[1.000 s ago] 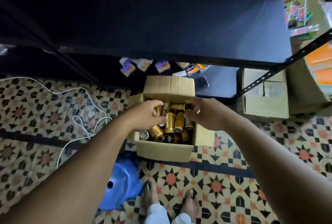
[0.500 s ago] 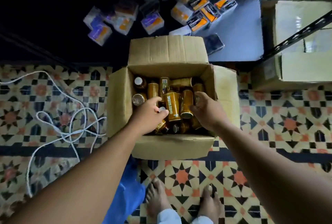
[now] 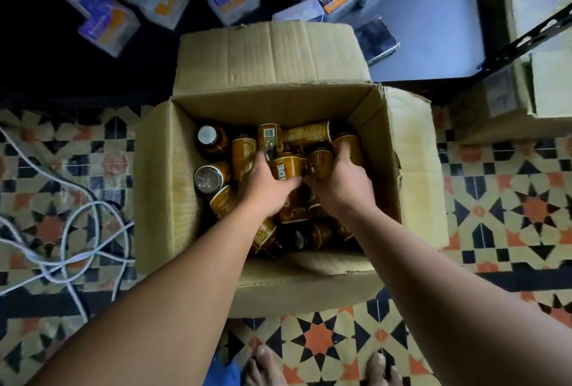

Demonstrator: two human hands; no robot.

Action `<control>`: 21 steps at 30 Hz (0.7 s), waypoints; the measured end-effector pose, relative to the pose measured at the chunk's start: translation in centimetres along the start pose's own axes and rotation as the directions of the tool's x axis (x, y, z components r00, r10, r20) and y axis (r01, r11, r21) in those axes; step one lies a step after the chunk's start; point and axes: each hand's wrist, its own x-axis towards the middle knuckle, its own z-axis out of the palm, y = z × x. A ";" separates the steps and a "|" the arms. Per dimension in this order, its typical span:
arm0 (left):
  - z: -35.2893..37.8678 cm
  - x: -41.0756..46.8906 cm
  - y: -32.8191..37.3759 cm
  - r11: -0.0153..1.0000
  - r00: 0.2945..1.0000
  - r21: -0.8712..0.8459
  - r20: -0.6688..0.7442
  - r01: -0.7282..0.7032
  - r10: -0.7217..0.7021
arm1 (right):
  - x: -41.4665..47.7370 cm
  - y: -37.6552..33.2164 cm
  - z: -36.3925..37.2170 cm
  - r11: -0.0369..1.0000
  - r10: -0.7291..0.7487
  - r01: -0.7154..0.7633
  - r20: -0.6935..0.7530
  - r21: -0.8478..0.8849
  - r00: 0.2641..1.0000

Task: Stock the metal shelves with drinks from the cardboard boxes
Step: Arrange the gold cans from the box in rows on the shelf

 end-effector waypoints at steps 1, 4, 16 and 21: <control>0.0 0.1 -0.1 1.000 1.000 -0.006 0.004 0.007 -0.007 | 0.0 -0.1 0.3 1.000 -0.002 0.002 0.013 -0.004 1.000; -0.1 -0.2 -0.1 0.999 1.000 0.027 0.013 -0.024 0.024 | -0.1 -0.2 0.7 0.999 0.017 -0.016 0.042 -0.031 0.999; -1.4 -1.6 -1.7 0.994 0.995 -0.084 0.064 -0.072 0.077 | -0.5 0.2 2.5 0.938 0.094 -0.109 0.062 0.330 0.994; -1.6 -2.1 -2.1 0.988 0.995 -0.131 0.053 -0.080 0.087 | -1.8 1.4 2.9 0.872 0.023 -0.041 0.043 0.488 0.999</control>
